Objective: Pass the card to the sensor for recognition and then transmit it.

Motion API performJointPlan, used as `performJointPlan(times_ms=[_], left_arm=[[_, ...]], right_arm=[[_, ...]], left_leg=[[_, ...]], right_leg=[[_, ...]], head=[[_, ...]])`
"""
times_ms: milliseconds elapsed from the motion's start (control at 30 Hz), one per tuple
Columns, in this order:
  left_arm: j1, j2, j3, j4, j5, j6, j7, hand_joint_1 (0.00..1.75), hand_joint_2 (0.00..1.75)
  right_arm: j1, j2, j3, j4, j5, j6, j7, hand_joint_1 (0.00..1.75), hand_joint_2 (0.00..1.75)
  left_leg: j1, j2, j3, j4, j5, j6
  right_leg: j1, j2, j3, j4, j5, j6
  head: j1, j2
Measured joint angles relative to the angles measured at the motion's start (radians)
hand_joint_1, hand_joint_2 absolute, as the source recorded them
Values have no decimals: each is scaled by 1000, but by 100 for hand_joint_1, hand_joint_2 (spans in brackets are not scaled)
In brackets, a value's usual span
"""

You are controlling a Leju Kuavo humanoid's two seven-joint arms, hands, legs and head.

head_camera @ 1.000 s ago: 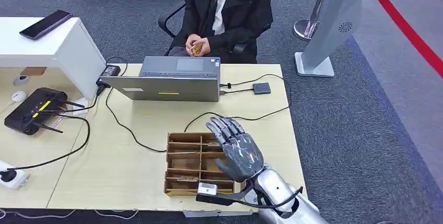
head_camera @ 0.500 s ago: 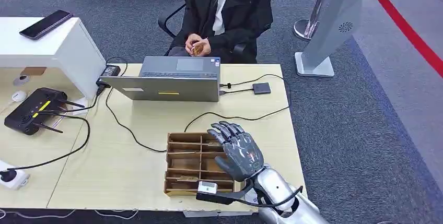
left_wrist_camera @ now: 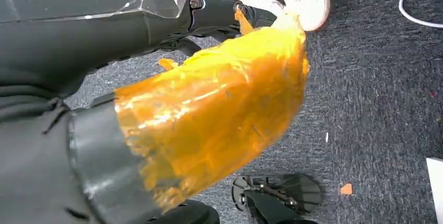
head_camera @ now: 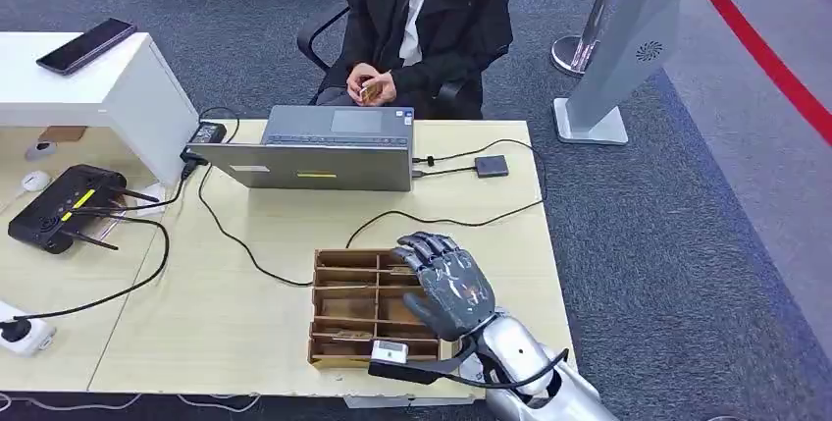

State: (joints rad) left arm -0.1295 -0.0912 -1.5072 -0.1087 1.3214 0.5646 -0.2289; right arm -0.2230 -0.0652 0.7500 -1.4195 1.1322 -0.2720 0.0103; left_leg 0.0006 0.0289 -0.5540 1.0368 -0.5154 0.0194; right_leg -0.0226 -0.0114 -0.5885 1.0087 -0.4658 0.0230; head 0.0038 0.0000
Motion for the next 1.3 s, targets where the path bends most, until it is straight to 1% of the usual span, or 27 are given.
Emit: performJointPlan(times_ms=[200,233,533,633,667,733,800,833,867,900,933,1000,1200,1300], left_arm=[[-1,0,-13,0,1,0,0,0,0],[-1,0,-14,0,1,0,0,0,0],[-2,0,-15,0,3,1,1,0,0],[-2,0,-15,0,3,1,1,0,0],[-2,0,-15,0,4,1,1,0,0],[-2,0,-15,0,4,1,1,0,0],[-2,0,-15,0,4,1,1,0,0],[-2,0,-15,0,4,1,1,0,0],[-2,0,-16,0,4,0,2,0,0],[-2,0,-17,0,4,1,3,0,0],[-2,0,-17,0,4,0,3,0,0],[-2,0,-18,0,4,0,3,0,0],[-2,0,-21,0,4,0,3,0,0],[-2,0,-21,0,4,0,3,0,0]], right_arm=[[-4,0,0,10,-4,7,7,58,175],[-4,0,0,12,-4,8,7,54,175],[-5,0,0,30,-8,18,11,52,175],[-5,0,0,35,-8,19,11,58,175],[-5,0,0,35,-8,19,11,63,175],[-5,0,0,38,-8,19,11,66,175],[-5,0,0,40,-9,19,12,84,175],[-5,0,0,40,-10,19,13,86,175],[-5,0,0,41,-10,19,13,99,175],[-5,0,0,41,-10,19,13,105,175],[-5,0,0,41,-10,20,13,105,175],[-5,0,0,41,-10,20,13,115,175],[-8,0,0,40,-10,20,13,115,175],[-10,0,0,41,-10,20,13,126,175]], left_leg=[[0,0,0,0,0,0],[0,0,0,0,0,0],[0,0,0,0,0,0],[0,0,0,0,0,0],[0,0,0,0,0,0],[0,0,0,0,0,0],[0,0,0,0,0,0],[0,0,0,0,0,0],[0,0,0,0,0,0],[0,0,0,0,0,0],[0,0,0,0,0,0],[0,0,0,0,0,0],[0,0,0,0,0,0],[0,0,0,0,0,0]], right_leg=[[0,0,0,0,0,0],[0,0,0,0,0,0],[0,0,0,0,0,0],[0,0,0,0,0,0],[0,0,0,0,0,0],[0,0,0,0,0,0],[0,0,0,0,0,0],[0,0,0,0,0,0],[0,0,0,0,0,0],[0,0,0,0,0,0],[0,0,0,0,0,0],[0,0,0,0,0,0],[0,0,0,0,0,0],[0,0,0,0,0,0]], head=[[0,0],[0,0],[0,0],[0,0],[0,0],[0,0],[0,0],[0,0],[0,0],[0,0],[0,0],[0,0],[0,0],[0,0]])
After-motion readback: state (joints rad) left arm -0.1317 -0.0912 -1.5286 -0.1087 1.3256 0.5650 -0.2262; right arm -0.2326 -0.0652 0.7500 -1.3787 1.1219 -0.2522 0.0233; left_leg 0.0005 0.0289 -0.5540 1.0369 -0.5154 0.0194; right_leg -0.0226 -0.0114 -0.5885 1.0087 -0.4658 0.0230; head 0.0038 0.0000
